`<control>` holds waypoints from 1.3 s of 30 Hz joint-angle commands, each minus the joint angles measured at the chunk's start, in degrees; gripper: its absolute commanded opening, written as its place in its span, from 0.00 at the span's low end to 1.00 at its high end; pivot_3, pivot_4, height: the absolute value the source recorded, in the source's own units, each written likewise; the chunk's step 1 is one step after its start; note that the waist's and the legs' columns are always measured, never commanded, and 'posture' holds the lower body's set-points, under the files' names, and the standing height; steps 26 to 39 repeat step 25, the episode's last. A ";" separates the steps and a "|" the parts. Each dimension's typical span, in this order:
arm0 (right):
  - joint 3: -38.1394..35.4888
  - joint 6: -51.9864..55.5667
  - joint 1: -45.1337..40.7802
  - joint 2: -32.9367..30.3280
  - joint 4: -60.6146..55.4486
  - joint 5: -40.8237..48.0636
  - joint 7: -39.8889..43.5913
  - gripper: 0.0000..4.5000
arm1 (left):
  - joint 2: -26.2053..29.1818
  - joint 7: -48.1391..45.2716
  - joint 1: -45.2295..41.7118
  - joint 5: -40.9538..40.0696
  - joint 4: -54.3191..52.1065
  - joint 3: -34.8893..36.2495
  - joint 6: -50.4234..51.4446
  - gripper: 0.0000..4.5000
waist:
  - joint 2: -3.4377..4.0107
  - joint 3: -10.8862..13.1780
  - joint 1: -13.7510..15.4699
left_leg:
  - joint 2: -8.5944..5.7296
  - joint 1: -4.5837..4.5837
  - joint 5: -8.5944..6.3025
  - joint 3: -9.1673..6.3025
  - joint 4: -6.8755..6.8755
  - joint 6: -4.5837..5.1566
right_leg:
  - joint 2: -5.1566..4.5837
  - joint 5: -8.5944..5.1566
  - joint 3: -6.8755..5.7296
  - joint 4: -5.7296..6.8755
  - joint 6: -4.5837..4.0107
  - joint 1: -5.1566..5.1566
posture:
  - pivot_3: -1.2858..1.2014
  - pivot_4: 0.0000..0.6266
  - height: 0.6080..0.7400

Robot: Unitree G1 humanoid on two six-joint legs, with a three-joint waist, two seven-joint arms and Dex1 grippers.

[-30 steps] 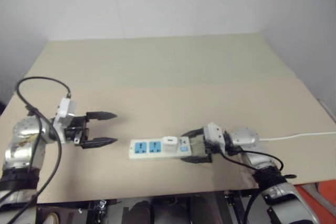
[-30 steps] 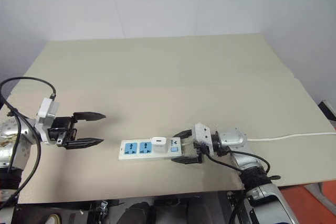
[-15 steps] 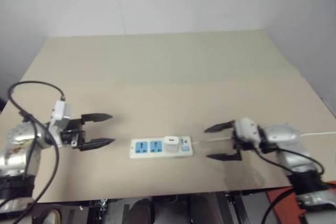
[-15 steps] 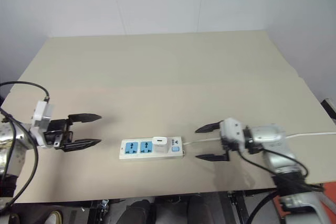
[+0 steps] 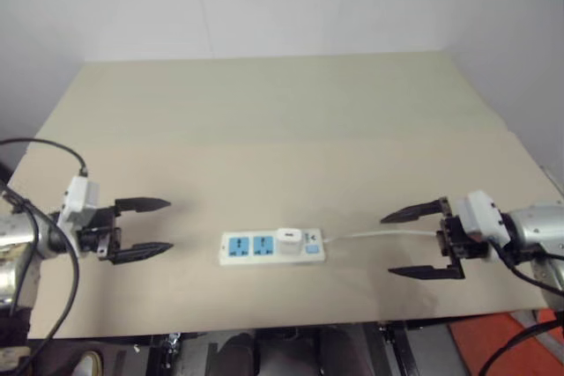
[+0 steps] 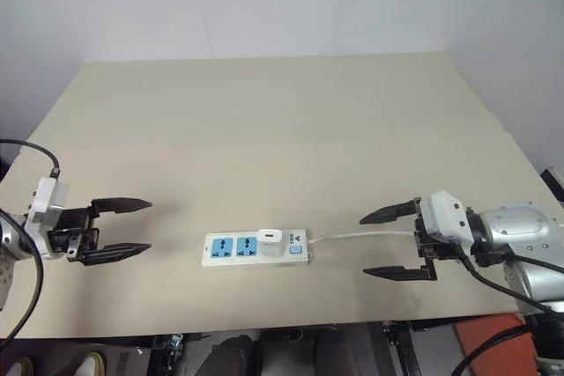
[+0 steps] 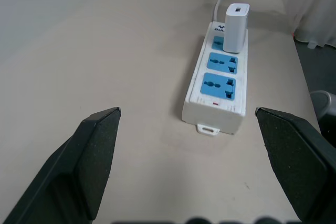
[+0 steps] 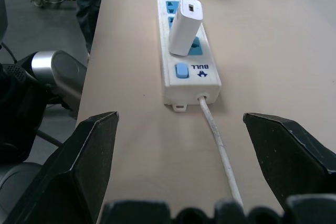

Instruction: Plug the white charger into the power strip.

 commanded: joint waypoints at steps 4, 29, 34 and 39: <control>-2.80 0.53 0.98 -0.84 -1.26 0.85 -0.19 0.99 | -0.70 1.20 0.83 -0.71 -2.46 0.73 0.32 1.00 | 0.00 0.00 -0.04 | 0.00 0.00 0.00 0.01 0.01 0.00 | 0.01 0.00 0.00 0.02 0.00 0.00 | 0.52 0.24 1.00; -4.15 -0.44 1.56 -0.86 -0.10 -0.85 -2.96 0.99 | -2.67 3.11 -2.31 -1.91 -4.45 -1.63 5.47 1.00 | 0.00 0.00 0.00 | -0.01 0.01 0.00 0.02 0.08 0.00 | 0.01 0.01 0.01 0.05 0.00 0.03 | 0.52 0.24 1.00; -4.15 -0.44 1.56 -0.86 -0.10 -0.85 -2.96 0.99 | -2.67 3.11 -2.31 -1.91 -4.45 -1.63 5.47 1.00 | 0.00 0.00 0.00 | -0.01 0.01 0.00 0.02 0.08 0.00 | 0.01 0.01 0.01 0.05 0.00 0.03 | 0.52 0.24 1.00; -4.15 -0.44 1.56 -0.86 -0.10 -0.85 -2.96 0.99 | -2.67 3.11 -2.31 -1.91 -4.45 -1.63 5.47 1.00 | 0.00 0.00 0.00 | -0.01 0.01 0.00 0.02 0.08 0.00 | 0.01 0.01 0.01 0.05 0.00 0.03 | 0.52 0.24 1.00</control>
